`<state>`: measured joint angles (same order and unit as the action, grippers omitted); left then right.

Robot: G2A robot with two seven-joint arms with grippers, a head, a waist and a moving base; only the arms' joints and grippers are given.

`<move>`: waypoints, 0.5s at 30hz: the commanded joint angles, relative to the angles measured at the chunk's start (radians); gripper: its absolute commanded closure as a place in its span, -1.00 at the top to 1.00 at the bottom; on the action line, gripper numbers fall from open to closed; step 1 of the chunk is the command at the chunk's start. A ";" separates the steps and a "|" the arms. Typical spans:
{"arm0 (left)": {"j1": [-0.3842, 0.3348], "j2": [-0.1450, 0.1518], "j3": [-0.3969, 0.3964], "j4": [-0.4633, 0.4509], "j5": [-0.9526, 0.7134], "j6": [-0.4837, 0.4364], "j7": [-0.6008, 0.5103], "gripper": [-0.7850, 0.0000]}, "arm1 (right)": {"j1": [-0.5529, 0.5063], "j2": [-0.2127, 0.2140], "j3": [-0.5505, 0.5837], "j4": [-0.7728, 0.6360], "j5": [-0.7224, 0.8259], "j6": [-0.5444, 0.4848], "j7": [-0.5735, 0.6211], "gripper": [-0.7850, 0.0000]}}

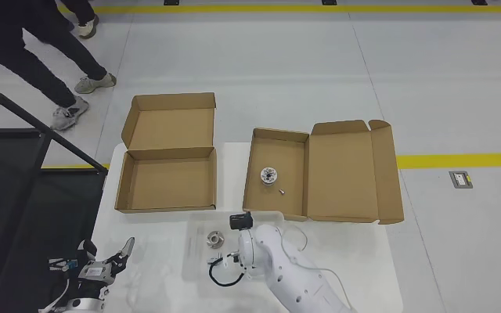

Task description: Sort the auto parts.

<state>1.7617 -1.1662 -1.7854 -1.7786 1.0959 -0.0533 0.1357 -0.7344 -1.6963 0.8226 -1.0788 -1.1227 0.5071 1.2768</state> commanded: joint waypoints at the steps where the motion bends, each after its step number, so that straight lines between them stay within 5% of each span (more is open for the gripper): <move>1: 0.000 0.000 0.000 0.000 0.000 0.000 0.000 1.00 | 0.003 -0.003 -0.001 0.009 0.004 -0.005 -0.004 -0.28; 8: 0.000 0.000 0.000 0.000 0.000 0.000 0.000 1.00 | 0.009 -0.012 -0.009 0.026 -0.008 0.009 -0.006 -0.38; 13: 0.000 0.000 0.000 0.000 0.000 0.000 0.000 1.00 | 0.011 -0.015 -0.006 0.040 -0.010 0.004 -0.012 -0.98; 15: 0.000 0.000 0.000 0.000 0.000 0.000 0.000 1.00 | 0.010 -0.016 -0.003 0.037 -0.011 -0.002 -0.015 -1.00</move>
<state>1.7617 -1.1662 -1.7854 -1.7786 1.0959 -0.0533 0.1357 -0.7233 -1.7119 0.8182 -1.0387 -1.1334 0.5090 1.2636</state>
